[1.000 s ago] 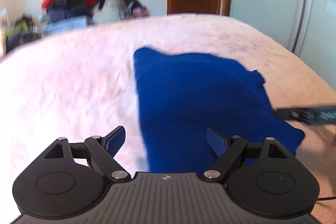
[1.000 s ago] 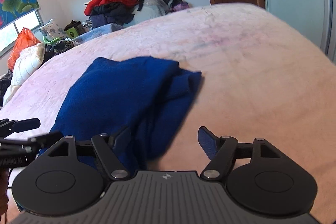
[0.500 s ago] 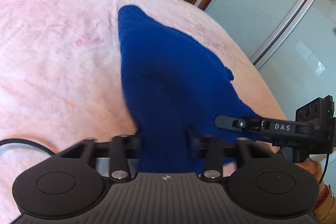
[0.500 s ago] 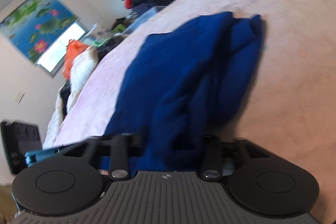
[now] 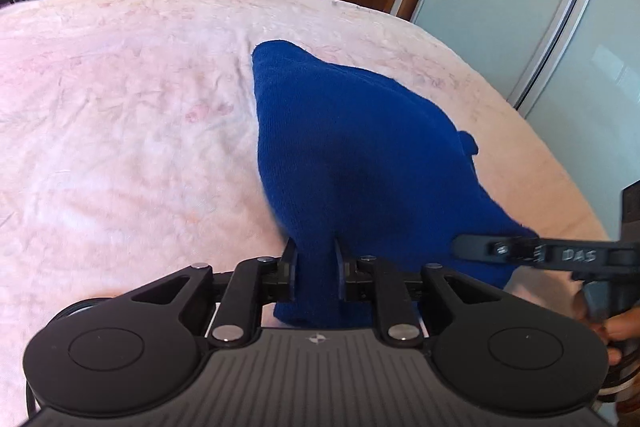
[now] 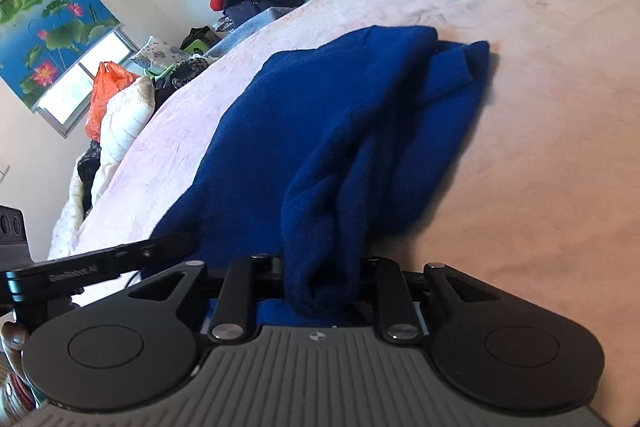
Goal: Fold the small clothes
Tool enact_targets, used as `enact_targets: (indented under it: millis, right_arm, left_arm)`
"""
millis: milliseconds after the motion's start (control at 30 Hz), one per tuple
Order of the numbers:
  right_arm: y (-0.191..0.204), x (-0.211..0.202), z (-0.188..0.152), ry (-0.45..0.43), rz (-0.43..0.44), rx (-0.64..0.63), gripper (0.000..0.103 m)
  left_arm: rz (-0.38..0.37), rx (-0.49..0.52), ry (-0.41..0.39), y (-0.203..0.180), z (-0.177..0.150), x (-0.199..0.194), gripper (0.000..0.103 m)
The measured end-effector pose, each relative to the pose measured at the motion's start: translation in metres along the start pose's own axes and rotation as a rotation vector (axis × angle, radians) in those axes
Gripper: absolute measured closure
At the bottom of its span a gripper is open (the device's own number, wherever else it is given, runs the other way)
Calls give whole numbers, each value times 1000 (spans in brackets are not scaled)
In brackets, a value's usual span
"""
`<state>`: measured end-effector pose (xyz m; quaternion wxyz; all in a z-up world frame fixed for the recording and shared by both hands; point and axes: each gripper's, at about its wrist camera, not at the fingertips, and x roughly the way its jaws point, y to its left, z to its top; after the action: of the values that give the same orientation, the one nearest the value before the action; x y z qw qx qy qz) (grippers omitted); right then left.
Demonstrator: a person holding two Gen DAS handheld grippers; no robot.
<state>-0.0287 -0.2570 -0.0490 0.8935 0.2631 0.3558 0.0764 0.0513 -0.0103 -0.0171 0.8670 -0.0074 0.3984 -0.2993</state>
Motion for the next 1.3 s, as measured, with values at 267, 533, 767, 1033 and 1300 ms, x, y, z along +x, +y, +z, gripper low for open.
enact_targets:
  millis: [267,533,767,1033,1300]
  right_arm:
    - [55,-44,-22,-216,-223,-231,65]
    - [72,-16,-38,-118,-302,-269,61]
    - [81,-15,-48,-89,-380,-267,37]
    - [103,-25,-61,-101,-374,-284,8]
    - [112,-27,-70,-55,-399,-239,1]
  left_arm:
    - [123,-46,-35,-2,-6,-14,36]
    - [248,-7,-16,-15,-15,-19,36]
    - [342,34,8,-37,-22,-19,26]
    - [384,15,47,-43,-29,-27,24]
    - [420,25,42,-46,-37,-39,23]
